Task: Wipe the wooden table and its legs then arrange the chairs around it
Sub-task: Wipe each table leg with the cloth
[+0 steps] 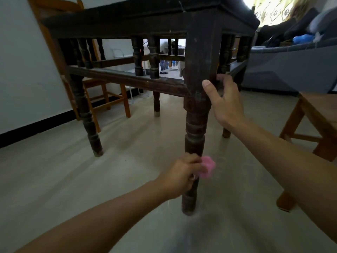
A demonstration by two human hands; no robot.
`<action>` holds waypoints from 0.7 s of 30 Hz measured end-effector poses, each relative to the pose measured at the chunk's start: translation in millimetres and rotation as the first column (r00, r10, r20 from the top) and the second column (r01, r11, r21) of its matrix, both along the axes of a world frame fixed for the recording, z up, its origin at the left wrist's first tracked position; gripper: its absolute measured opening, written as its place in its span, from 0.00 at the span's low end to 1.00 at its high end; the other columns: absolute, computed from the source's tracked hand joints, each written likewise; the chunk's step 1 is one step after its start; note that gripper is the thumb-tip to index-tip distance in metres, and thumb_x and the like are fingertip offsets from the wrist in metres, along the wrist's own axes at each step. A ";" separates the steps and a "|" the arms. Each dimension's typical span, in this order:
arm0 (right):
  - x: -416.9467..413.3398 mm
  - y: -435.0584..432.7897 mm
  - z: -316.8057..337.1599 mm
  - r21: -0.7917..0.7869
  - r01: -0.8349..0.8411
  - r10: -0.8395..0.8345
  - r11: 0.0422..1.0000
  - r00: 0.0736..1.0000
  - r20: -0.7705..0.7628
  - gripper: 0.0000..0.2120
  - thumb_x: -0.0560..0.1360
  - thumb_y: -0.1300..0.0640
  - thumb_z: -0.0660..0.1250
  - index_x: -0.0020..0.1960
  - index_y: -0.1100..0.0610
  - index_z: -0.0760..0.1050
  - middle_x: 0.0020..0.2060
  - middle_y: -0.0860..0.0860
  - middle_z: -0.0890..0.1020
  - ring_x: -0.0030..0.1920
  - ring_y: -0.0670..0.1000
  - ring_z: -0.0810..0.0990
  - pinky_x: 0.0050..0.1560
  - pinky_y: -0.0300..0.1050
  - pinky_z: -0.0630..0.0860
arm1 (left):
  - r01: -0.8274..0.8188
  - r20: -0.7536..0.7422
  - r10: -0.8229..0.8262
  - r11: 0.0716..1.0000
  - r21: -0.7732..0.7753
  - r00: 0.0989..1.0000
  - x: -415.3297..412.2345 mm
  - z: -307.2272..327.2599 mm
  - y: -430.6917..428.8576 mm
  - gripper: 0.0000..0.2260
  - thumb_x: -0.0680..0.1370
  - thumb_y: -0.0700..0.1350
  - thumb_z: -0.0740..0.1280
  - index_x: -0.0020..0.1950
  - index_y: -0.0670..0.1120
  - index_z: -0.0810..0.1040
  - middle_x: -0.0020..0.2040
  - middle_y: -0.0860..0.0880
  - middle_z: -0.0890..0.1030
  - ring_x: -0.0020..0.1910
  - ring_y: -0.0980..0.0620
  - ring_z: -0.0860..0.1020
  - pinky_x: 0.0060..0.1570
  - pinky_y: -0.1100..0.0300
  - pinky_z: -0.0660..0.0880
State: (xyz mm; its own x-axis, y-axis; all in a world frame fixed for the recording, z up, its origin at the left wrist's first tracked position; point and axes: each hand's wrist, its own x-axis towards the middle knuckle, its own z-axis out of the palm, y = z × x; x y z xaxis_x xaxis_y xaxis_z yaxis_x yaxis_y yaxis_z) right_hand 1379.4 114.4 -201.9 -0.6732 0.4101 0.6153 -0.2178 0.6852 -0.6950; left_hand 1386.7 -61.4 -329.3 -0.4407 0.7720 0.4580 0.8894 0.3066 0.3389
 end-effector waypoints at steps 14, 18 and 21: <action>5.2 3.7 2.7 0.006 -0.060 0.059 0.998 0.998 0.032 0.30 0.75 0.33 0.58 0.69 0.50 0.67 0.65 0.48 0.74 0.67 0.50 0.70 0.67 0.57 0.70 | -0.226 0.243 0.184 0.962 0.157 0.952 -11.8 -10.8 -8.3 0.08 0.75 0.39 0.68 0.52 0.48 0.78 0.52 0.52 0.76 0.48 0.57 0.77 0.50 0.57 0.78; 2.0 6.1 0.3 0.037 -0.046 0.046 0.998 0.999 0.022 0.33 0.73 0.30 0.57 0.69 0.51 0.67 0.65 0.49 0.75 0.67 0.51 0.71 0.65 0.57 0.70 | -0.521 0.545 0.215 0.690 0.503 0.811 -33.2 27.2 -2.2 0.06 0.77 0.40 0.68 0.52 0.48 0.74 0.50 0.48 0.79 0.43 0.56 0.81 0.43 0.58 0.81; 2.2 1.0 -3.9 0.036 -0.014 0.015 0.999 1.000 -0.021 0.32 0.75 0.33 0.57 0.71 0.53 0.67 0.66 0.49 0.74 0.67 0.50 0.70 0.65 0.55 0.70 | -0.294 0.319 0.173 0.875 0.384 0.932 -18.4 17.2 8.1 0.07 0.77 0.37 0.67 0.53 0.46 0.77 0.51 0.51 0.77 0.46 0.58 0.77 0.47 0.65 0.76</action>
State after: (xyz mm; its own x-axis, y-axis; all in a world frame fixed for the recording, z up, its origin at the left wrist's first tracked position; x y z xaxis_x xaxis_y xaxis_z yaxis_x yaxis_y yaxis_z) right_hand 1381.6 115.3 -205.8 -0.6655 0.3783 0.6434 -0.2419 0.7062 -0.6654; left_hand 1368.3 -53.3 -312.1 -0.7352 0.3926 0.5526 0.6664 0.2693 0.6953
